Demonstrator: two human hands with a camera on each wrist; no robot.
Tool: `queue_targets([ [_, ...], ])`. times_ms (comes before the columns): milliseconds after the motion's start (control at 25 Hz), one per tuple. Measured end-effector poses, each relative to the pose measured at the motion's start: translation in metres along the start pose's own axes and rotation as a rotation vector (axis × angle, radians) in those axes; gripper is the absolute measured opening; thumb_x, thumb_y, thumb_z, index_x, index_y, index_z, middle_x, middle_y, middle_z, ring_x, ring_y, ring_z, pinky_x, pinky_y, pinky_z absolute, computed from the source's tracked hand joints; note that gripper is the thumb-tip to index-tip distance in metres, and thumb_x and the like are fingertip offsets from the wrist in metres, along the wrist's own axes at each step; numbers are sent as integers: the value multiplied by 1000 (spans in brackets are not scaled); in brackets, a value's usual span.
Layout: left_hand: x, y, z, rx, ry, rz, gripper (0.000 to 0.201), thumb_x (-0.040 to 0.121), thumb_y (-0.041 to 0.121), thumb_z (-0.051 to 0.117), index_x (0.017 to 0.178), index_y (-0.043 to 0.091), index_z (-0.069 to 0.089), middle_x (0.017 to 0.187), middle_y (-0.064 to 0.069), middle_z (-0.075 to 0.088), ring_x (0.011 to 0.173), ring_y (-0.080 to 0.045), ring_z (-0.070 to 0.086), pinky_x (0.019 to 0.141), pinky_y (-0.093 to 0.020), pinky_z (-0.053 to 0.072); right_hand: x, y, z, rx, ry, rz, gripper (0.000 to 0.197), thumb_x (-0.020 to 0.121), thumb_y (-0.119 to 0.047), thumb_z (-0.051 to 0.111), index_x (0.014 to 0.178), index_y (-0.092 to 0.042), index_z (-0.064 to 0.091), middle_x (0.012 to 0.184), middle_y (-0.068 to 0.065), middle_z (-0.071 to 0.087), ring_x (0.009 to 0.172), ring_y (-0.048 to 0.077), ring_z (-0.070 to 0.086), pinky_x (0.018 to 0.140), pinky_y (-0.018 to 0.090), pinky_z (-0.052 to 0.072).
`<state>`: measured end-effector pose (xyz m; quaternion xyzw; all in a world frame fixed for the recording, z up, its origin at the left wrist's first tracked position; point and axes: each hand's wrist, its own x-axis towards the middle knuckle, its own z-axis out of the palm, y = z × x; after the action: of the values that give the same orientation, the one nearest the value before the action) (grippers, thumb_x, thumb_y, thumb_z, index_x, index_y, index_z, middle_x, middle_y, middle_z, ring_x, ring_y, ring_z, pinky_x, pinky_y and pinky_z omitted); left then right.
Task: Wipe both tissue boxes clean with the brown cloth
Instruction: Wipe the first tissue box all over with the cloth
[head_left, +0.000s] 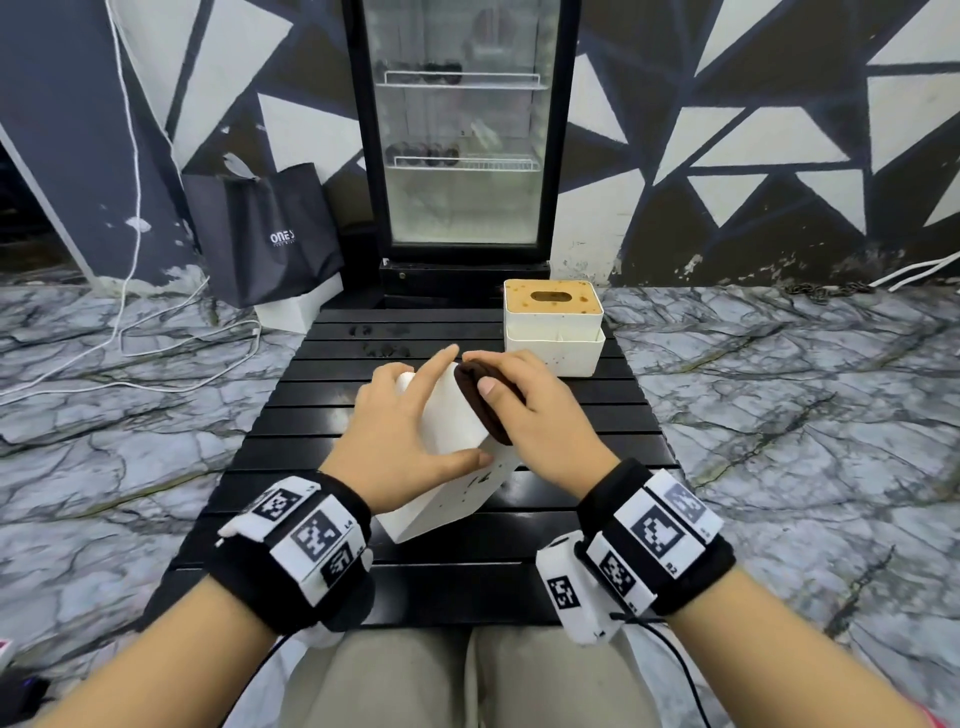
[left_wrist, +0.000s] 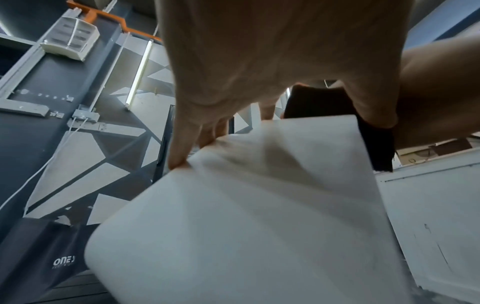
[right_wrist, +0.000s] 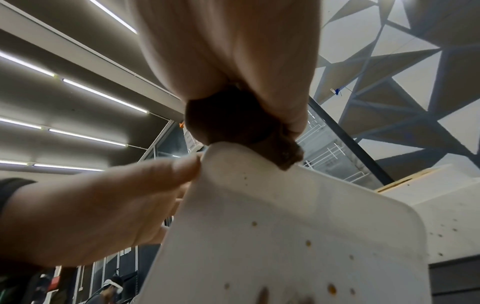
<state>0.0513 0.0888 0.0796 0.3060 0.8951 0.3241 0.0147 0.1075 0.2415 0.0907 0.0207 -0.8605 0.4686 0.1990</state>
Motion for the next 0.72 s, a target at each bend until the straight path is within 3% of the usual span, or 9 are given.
queue_targets([
  [120, 2, -4, 0, -78, 19, -5, 90, 51, 58, 68, 131, 57, 26, 129, 4, 30, 125, -15, 30, 97, -23, 28, -1, 6, -8, 30, -19, 61, 31, 94, -15, 43, 123, -20, 53, 117, -1, 54, 109, 8, 47, 87, 10, 34],
  [280, 3, -20, 1, -238, -85, 19, 79, 46, 53, 73, 112, 57, 30, 127, 6, 36, 115, -9, 41, 85, -11, 34, 4, 25, -33, 5, 93, 178, 30, 94, -15, 44, 122, -19, 55, 121, 2, 57, 111, 13, 49, 93, 22, 34],
  [360, 4, -31, 8, -327, -147, 30, 80, 44, 50, 73, 112, 51, 31, 128, 5, 40, 117, -11, 43, 88, -13, 38, 5, 37, -45, -14, 151, 230, 29, 93, -14, 45, 119, -17, 56, 120, 3, 58, 109, 14, 51, 92, 23, 36],
  [520, 7, -43, 23, -410, -235, 50, 84, 47, 42, 75, 117, 44, 29, 128, 6, 43, 119, -8, 43, 81, 4, 32, 4, 53, -55, -37, 210, 271, 29, 92, -11, 47, 118, -19, 56, 117, 1, 58, 110, 14, 51, 95, 26, 40],
  [600, 7, -43, 27, -402, -254, 40, 85, 47, 44, 74, 118, 45, 27, 131, 7, 41, 119, 1, 41, 78, 8, 29, 3, 57, -52, -71, 203, 263, 29, 91, -11, 47, 117, -21, 56, 118, 2, 58, 110, 13, 51, 96, 26, 39],
  [720, 7, -35, 30, -459, -226, 9, 82, 46, 53, 71, 117, 48, 30, 133, 10, 38, 116, 15, 33, 73, 11, 28, 5, 61, -47, -143, 204, 263, 29, 92, -16, 46, 116, -27, 58, 118, 3, 55, 114, 20, 47, 103, 35, 37],
])
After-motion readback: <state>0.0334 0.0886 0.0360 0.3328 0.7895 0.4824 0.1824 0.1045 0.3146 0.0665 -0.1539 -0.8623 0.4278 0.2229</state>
